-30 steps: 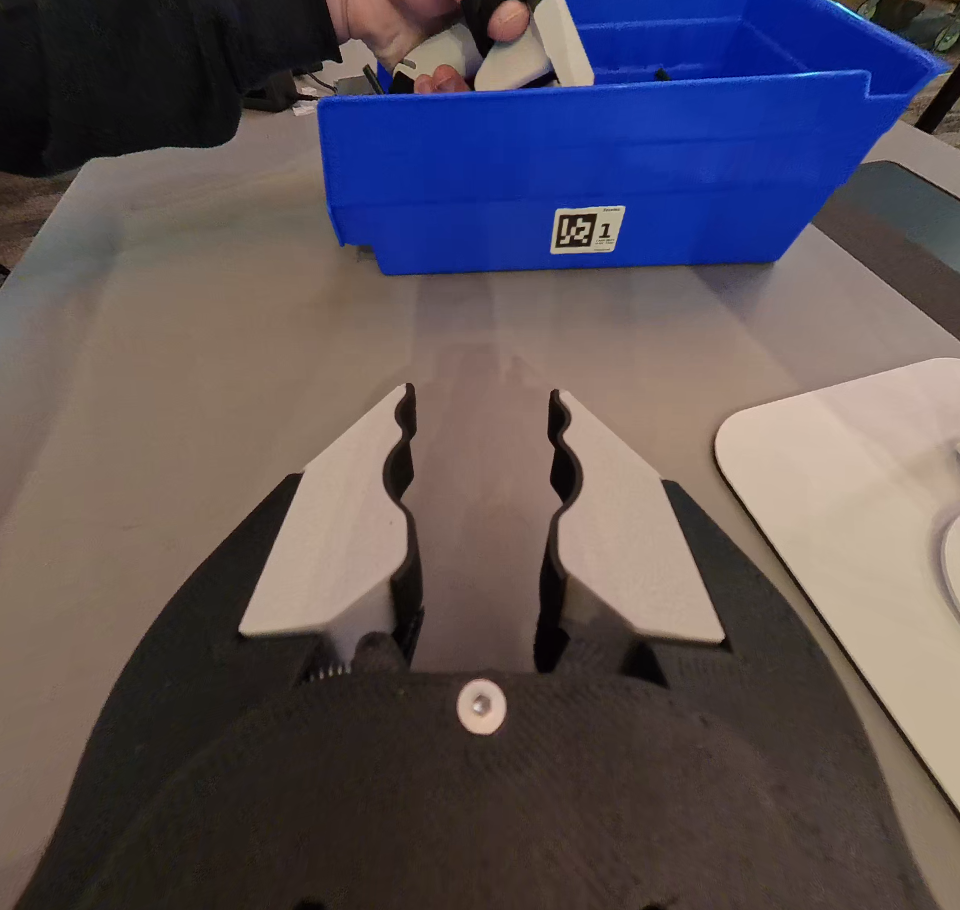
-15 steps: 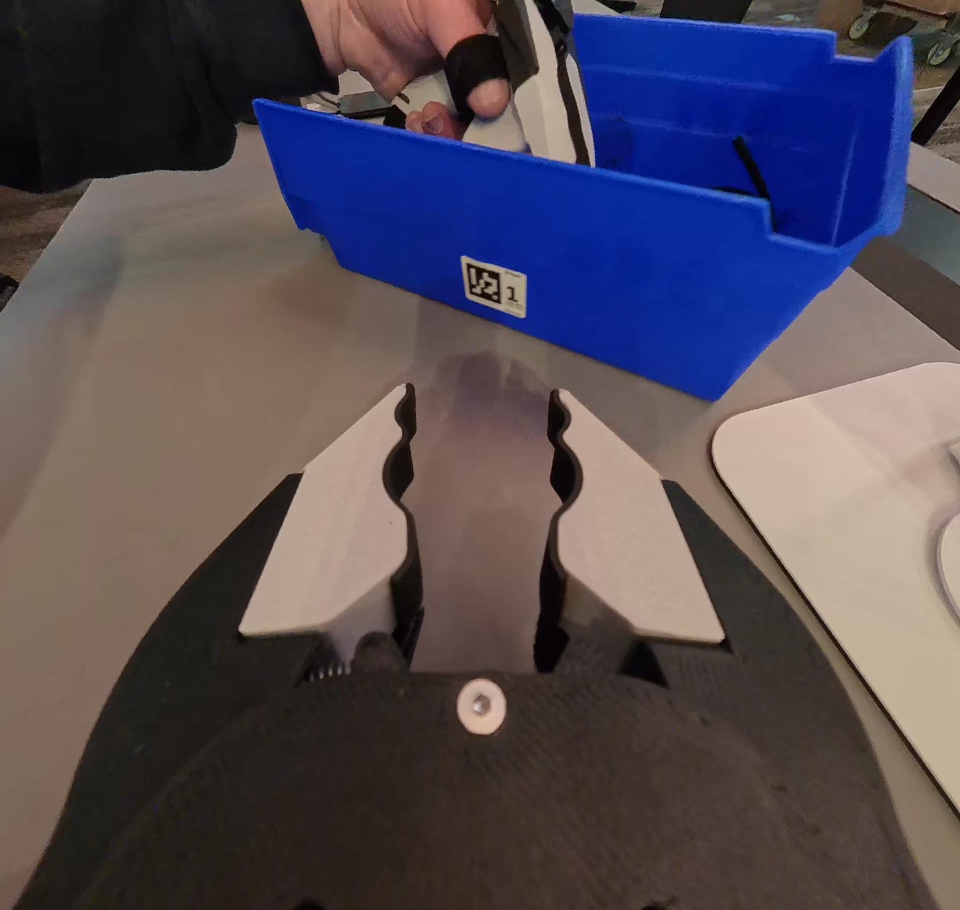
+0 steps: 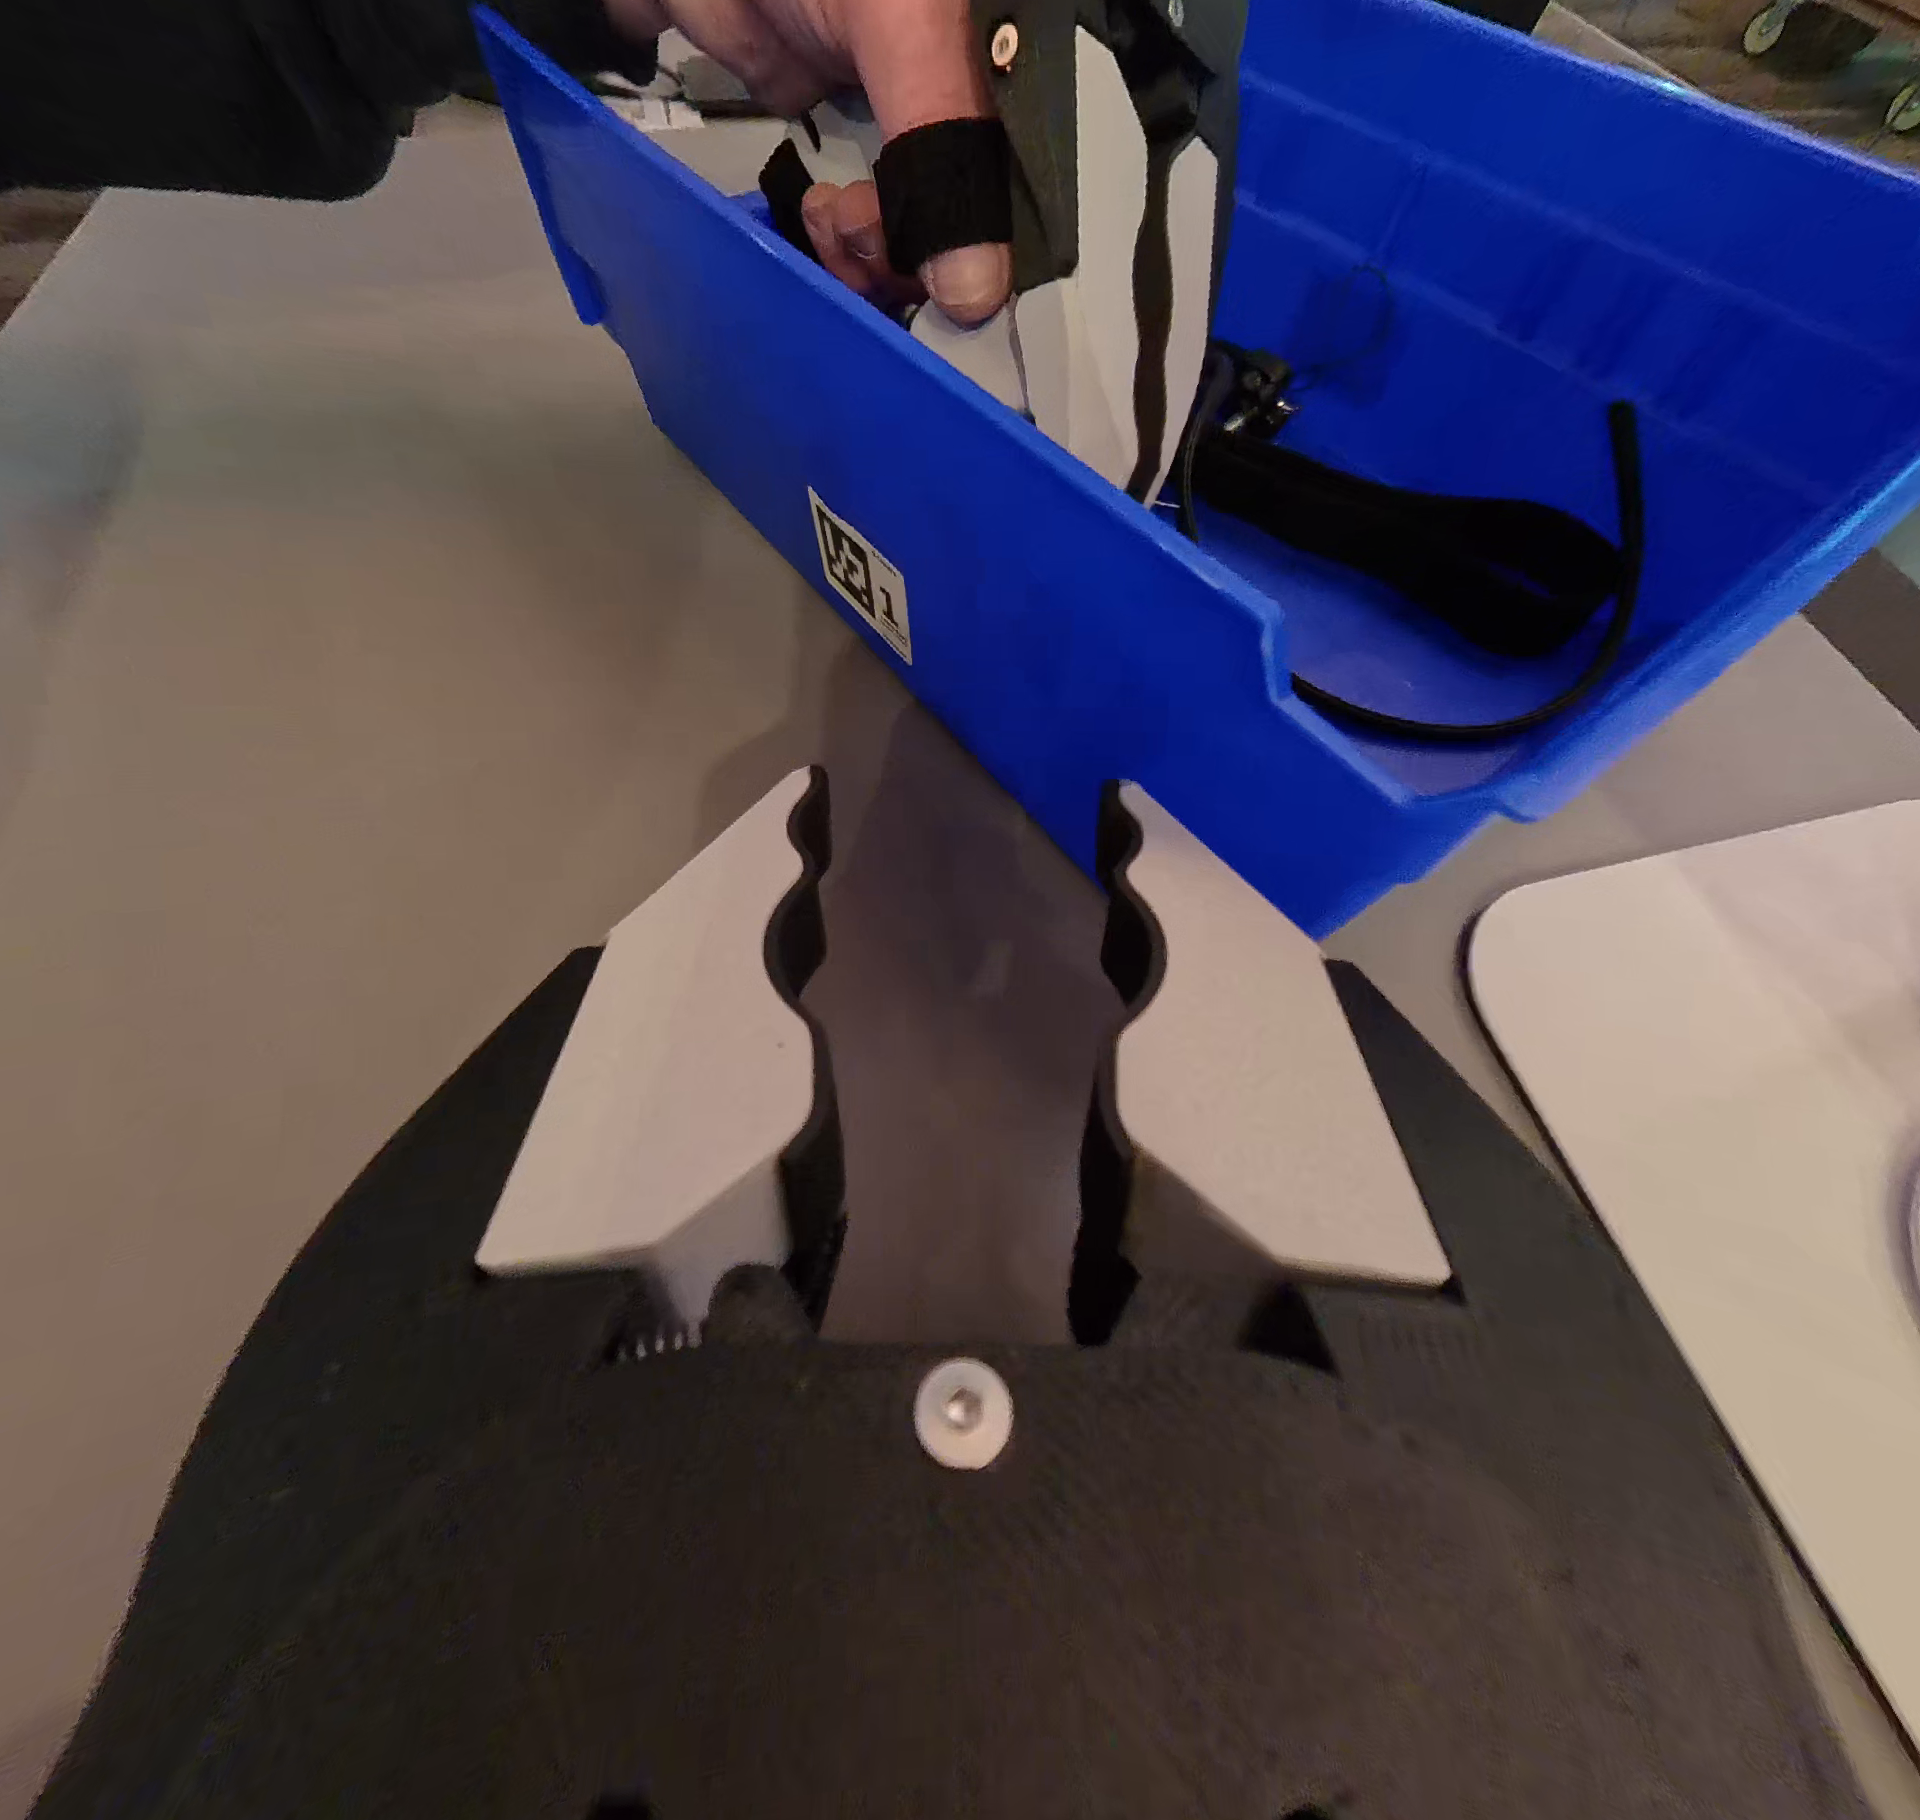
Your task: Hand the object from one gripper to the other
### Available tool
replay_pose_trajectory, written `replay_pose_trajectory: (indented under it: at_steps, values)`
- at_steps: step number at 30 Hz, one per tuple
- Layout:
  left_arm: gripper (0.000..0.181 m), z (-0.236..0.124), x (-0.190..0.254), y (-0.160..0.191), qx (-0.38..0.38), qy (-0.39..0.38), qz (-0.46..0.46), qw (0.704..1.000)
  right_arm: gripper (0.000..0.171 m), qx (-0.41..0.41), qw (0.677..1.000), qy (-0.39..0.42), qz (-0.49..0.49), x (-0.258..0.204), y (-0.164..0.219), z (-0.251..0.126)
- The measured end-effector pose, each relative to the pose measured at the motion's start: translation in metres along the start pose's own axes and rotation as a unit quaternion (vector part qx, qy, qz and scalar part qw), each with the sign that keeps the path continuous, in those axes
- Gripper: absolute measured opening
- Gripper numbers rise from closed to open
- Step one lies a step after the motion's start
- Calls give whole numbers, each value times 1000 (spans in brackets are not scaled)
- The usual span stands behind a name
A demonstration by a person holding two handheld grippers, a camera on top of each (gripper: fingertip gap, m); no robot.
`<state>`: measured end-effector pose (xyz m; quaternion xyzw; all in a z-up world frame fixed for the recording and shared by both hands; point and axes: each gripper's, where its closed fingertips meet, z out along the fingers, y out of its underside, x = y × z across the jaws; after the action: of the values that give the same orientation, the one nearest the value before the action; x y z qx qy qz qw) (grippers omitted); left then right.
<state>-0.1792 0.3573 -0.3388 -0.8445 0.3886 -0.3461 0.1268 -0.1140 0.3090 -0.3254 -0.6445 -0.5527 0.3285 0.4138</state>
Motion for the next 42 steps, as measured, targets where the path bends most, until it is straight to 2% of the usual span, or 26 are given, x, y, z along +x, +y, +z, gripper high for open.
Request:
replay_pose_trajectory:
  at_steps: [2, 4, 6, 8, 10, 13, 16, 19, 22, 25, 27, 28, 29, 31, 33, 35, 37, 39, 42]
  values:
    - [20, -5, -14, -2, 0, -47, 1, 999, 50, 8, 1000, 0, 3, 1, -2, -2]
    - [27, -4, -24, 8, -39, -81, 12, 996, 50, 4, 1000, -2, 7, 1, -1, -1]
    - [32, 2, -23, 16, -68, -68, 3, 995, 52, -5, 1000, -1, 2, 0, 1, 1]
    - [39, 6, -17, 13, -64, -48, 2, 997, 52, -16, 1000, 2, -7, 0, 4, 4]
    - [37, 7, -17, 13, -73, -56, 6, 996, 51, -21, 1000, 3, -14, -1, 4, 6]
    - [47, 8, -11, 11, -67, -35, 2, 997, 46, -29, 999, -2, -19, -1, 6, 9]
    - [43, 9, -7, 13, -67, -15, -9, 998, 32, -40, 999, -10, -24, -3, 8, 12]
    - [44, 8, 1, 11, -56, 12, -11, 998, 27, -52, 998, -11, -35, -5, 11, 14]
    - [36, 5, 11, 3, -23, 45, -20, 999, 23, -62, 997, -9, -47, -7, 14, 16]
    - [38, 2, 20, 0, -2, 59, -11, 998, 16, -63, 997, -17, -48, -9, 14, 16]
    - [26, -7, 37, -13, 46, 105, -9, 993, 18, -64, 996, -13, -53, -9, 14, 16]
    - [19, -10, 52, -17, 60, 151, -6, 987, 30, -64, 996, -4, -54, -6, 14, 18]
    - [20, -4, 55, -13, 48, 146, -4, 988, 44, -64, 997, 2, -51, -4, 13, 19]
    - [22, 24, 41, 11, -27, 73, 16, 997, 45, -59, 997, -4, -43, -2, 11, 20]
    - [24, 33, 38, 11, -18, 66, -9, 998, 45, -53, 998, -8, -39, -2, 9, 19]
    - [29, 24, 39, 2, 16, 57, -3, 998, 44, -50, 998, -8, -42, -3, 9, 19]
    - [33, 7, 34, -3, 34, 6, 18, 999, 46, -55, 997, -8, -45, -4, 10, 20]
    - [42, -9, 22, 1, 23, -59, 34, 997, 46, -55, 997, -9, -45, -4, 10, 20]
    - [54, -21, 12, 6, 9, -99, 25, 995, 50, -52, 998, -6, -44, -2, 8, 21]
